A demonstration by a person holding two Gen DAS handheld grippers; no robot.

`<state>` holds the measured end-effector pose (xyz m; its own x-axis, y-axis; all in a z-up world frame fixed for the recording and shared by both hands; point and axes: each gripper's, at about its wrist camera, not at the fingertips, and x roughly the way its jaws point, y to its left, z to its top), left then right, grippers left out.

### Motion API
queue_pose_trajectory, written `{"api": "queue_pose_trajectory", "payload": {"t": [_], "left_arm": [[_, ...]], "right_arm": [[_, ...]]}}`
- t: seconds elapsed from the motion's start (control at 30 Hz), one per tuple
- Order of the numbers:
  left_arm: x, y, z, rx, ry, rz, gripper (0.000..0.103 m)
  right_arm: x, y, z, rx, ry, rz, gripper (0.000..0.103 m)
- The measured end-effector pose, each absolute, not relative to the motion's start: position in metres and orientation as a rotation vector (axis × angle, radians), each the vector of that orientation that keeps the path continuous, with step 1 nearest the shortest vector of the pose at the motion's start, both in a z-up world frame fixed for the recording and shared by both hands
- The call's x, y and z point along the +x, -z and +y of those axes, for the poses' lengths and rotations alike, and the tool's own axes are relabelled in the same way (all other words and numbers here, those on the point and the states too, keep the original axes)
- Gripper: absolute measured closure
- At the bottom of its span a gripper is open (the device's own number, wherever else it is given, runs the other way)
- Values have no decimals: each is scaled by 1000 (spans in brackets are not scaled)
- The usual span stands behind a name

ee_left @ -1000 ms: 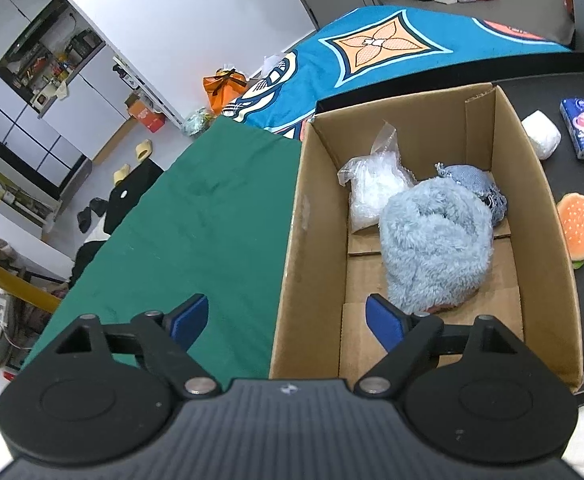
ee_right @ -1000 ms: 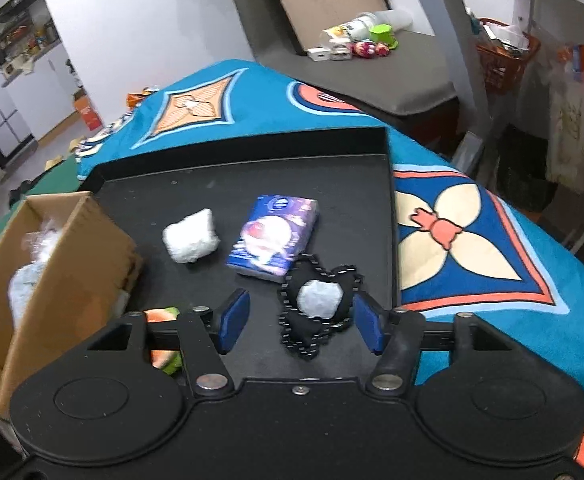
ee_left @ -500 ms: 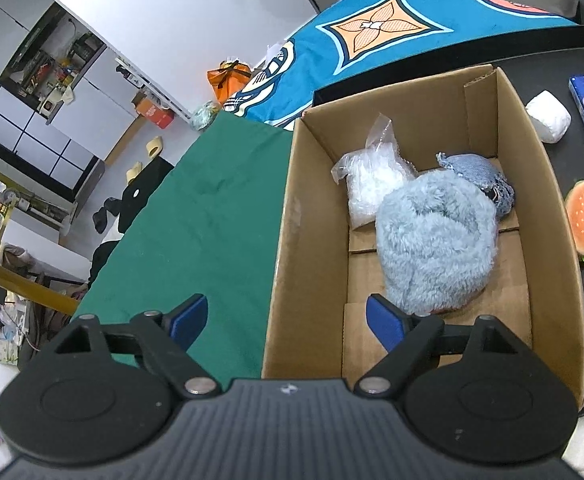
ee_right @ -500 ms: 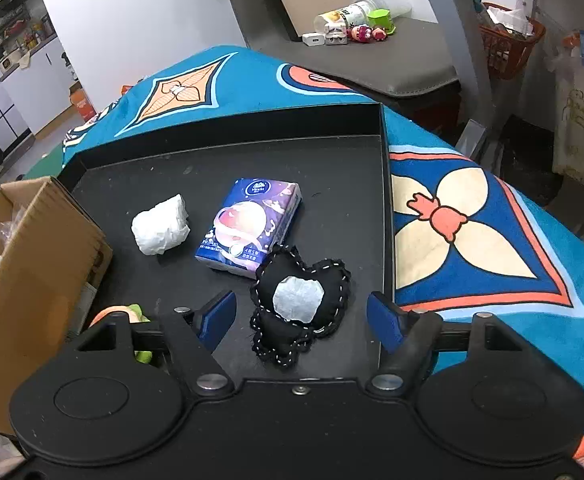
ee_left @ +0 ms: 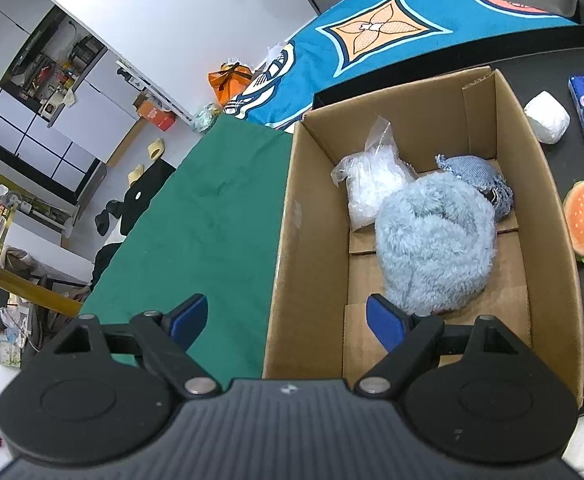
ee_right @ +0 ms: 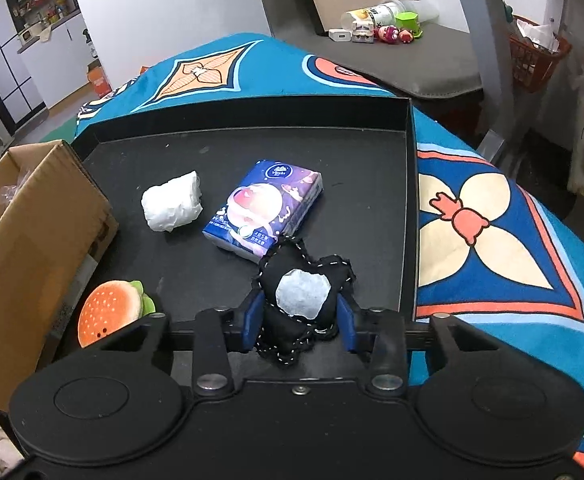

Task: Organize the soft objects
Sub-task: 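Move the right gripper to the black heart-shaped plush and grasp it, then lift the black heart plush over the box and release it inside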

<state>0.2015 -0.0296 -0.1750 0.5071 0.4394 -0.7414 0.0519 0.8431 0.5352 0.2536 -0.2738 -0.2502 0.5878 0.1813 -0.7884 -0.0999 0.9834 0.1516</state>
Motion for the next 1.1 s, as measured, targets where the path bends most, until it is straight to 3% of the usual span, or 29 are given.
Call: {"api": "queue_pose_trajectory", "payload": {"t": [1.1], "left_arm": [[189, 160, -11, 412, -189, 929, 18]], "right_arm": [[228, 177, -254, 64, -147, 830, 68]]}}
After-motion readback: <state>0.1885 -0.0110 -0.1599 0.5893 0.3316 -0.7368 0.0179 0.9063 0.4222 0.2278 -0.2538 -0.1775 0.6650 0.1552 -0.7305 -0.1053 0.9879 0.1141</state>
